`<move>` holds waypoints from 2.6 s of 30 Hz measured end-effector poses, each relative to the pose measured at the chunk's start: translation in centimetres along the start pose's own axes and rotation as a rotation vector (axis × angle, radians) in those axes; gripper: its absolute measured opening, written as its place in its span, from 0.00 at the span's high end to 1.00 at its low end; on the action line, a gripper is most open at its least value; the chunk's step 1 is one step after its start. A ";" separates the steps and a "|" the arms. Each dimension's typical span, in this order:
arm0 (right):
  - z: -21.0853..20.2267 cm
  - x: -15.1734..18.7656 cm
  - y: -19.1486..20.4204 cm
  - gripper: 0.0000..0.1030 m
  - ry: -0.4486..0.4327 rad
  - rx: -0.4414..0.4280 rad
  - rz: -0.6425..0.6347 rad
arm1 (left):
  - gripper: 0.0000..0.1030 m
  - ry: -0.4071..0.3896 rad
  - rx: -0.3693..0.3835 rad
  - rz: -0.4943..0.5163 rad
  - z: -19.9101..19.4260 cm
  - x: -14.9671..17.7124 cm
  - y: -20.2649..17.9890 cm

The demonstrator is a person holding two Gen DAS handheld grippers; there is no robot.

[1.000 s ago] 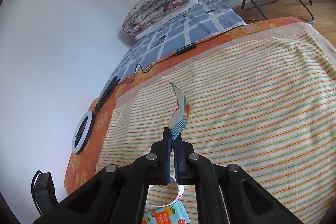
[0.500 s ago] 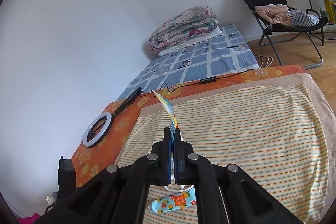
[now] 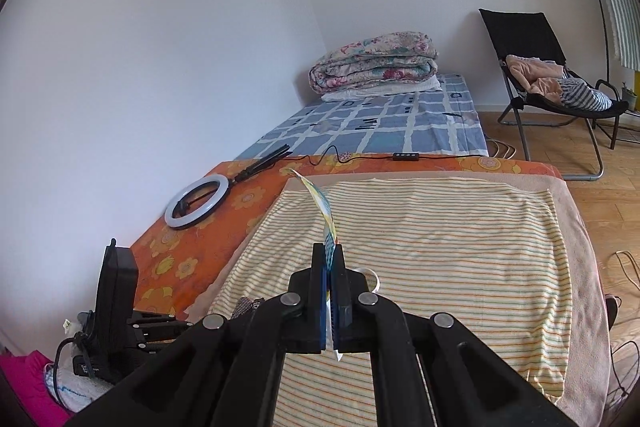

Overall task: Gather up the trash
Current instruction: 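Carry the wrapper and paper strip to the blue basket and release both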

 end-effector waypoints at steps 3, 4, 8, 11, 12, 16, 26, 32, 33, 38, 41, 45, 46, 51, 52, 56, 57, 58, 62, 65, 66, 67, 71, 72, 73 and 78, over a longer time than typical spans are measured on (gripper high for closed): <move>-1.5 1.3 1.8 1.00 0.009 -0.004 -0.048 | 0.95 -0.006 0.004 0.020 -1.1 1.5 -0.9; -2.0 1.6 2.4 1.00 0.010 -0.004 -0.064 | 0.95 -0.007 0.006 0.025 -1.4 2.0 -1.2; -3.8 3.3 4.5 1.00 0.016 -0.022 -0.104 | 0.95 0.001 0.018 0.033 -2.3 4.1 -2.0; -5.3 4.6 5.7 1.00 0.016 -0.030 -0.130 | 0.95 0.017 0.028 0.037 -2.5 5.8 -2.4; -5.7 5.0 6.1 1.00 0.019 -0.034 -0.137 | 0.95 0.023 0.031 0.039 -2.5 6.3 -2.5; -6.9 7.0 6.9 1.00 0.045 -0.057 -0.138 | 0.95 0.047 0.036 0.052 -2.2 8.2 -3.1; -7.6 12.1 7.2 1.00 0.141 -0.079 -0.117 | 0.95 0.100 0.047 0.063 -0.7 11.6 -3.4; -7.4 15.1 7.0 1.00 0.192 -0.068 -0.110 | 0.95 0.141 0.058 0.063 0.4 13.2 -3.5; -7.4 15.6 7.0 1.00 0.198 -0.063 -0.113 | 0.95 0.149 0.060 0.064 0.6 13.5 -3.6; -6.7 18.0 6.5 1.00 0.243 -0.050 -0.096 | 0.95 0.192 0.071 0.083 1.5 15.0 -4.2; -6.2 19.2 6.0 1.00 0.271 -0.041 -0.078 | 0.95 0.227 0.073 0.092 2.2 15.9 -4.5; -5.5 20.6 5.5 1.00 0.305 -0.032 -0.067 | 0.95 0.260 0.075 0.096 3.0 16.8 -4.8; -5.4 20.9 5.4 1.00 0.313 -0.032 -0.063 | 0.95 0.266 0.076 0.097 3.1 16.9 -4.8; -4.6 22.4 4.9 0.98 0.350 -0.026 -0.041 | 0.95 0.287 0.084 0.102 3.4 17.3 -5.2; -4.5 22.7 4.8 0.98 0.356 -0.024 -0.038 | 0.95 0.291 0.086 0.101 3.5 17.3 -5.1; -4.2 23.4 4.6 0.96 0.377 -0.019 -0.033 | 0.72 0.301 0.083 0.092 3.7 17.5 -4.9; -4.2 23.6 4.5 0.95 0.382 -0.018 -0.031 | 0.63 0.301 0.083 0.089 3.7 17.5 -4.9; -4.1 23.7 4.5 0.92 0.386 -0.015 -0.030 | 0.57 0.300 0.083 0.085 3.7 17.5 -4.8; -4.2 23.9 4.4 0.81 0.387 -0.004 -0.029 | 0.54 0.299 0.078 0.073 3.7 17.4 -4.5; -4.2 23.9 4.3 0.74 0.385 0.009 -0.038 | 0.54 0.300 0.073 0.067 3.8 17.4 -4.3; -4.2 23.9 4.4 0.72 0.387 0.011 -0.040 | 0.54 0.299 0.071 0.066 3.7 17.3 -4.2; -4.2 23.9 4.4 0.67 0.390 0.013 -0.041 | 0.54 0.298 0.069 0.065 3.7 17.3 -4.1; -4.2 24.1 4.4 0.43 0.394 0.030 -0.044 | 0.43 0.289 0.062 0.063 3.5 17.3 -4.0; -4.2 24.1 4.4 0.38 0.394 0.034 -0.046 | 0.42 0.285 0.061 0.065 3.4 17.2 -4.0; -4.2 24.1 4.4 0.35 0.396 0.038 -0.048 | 0.42 0.283 0.060 0.067 3.4 17.2 -4.0; -4.0 24.1 4.8 0.20 0.402 0.052 -0.063 | 0.40 0.280 0.052 0.066 3.4 17.1 -4.0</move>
Point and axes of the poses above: each gripper's, at about its wrist camera, not at the fingertips, and z roughly the way its jaws point, y to its left, x to its underside, the point moved 4 cm from there along z, roughly the way its jaws point, and after that the axes turned 1 degree about -x, right-handed, at the moved point
